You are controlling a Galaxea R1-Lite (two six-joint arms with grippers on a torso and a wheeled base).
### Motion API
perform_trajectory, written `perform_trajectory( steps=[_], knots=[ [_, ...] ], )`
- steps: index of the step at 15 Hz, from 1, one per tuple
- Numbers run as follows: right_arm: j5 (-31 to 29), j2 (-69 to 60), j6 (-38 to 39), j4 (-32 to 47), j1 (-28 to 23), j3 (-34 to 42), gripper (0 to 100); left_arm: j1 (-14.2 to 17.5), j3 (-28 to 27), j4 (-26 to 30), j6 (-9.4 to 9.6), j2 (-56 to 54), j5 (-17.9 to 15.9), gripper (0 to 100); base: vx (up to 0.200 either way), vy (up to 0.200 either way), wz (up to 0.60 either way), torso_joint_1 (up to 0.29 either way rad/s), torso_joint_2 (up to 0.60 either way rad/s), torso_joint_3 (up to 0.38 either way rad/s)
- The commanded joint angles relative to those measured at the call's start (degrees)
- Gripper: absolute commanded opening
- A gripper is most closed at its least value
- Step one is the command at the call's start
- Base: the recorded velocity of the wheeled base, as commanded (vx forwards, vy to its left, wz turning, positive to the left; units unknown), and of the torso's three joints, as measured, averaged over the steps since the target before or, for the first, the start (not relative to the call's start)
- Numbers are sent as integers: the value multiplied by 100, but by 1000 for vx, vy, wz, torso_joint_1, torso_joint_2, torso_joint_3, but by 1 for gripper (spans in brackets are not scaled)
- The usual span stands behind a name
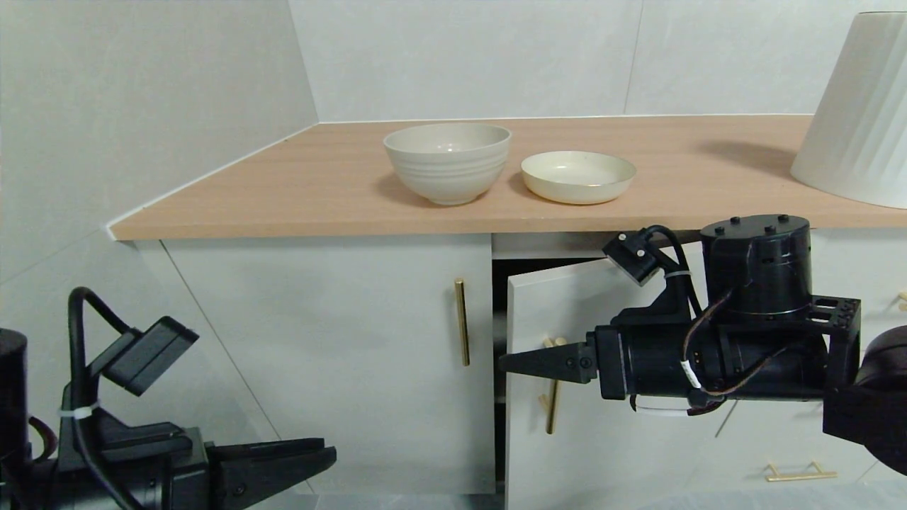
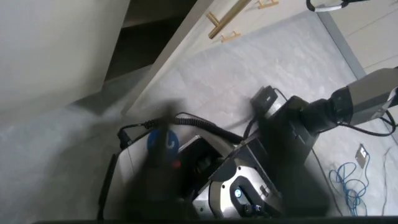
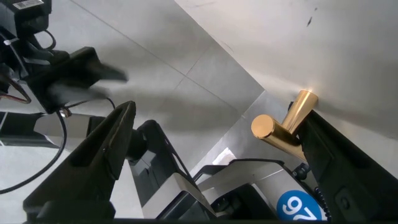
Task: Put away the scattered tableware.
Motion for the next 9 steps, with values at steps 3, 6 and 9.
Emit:
perform_trajectory(
  steps=[3, 6, 9],
  knots=[
    [3, -11, 8, -7, 2, -9, 100, -237, -154, 9, 32, 350, 13, 0, 0, 0, 0, 0, 0, 0],
    [12, -108, 17, 2, 2, 8, 100, -272, -234, -474, 1016, 1220, 57, 0, 0, 0, 0, 0, 0, 0],
    [21, -204, -1, -7, 2, 114, 100, -333, -717, -1186, 1201, 2231, 206, 0, 0, 0, 0, 0, 0, 0]
  ],
)
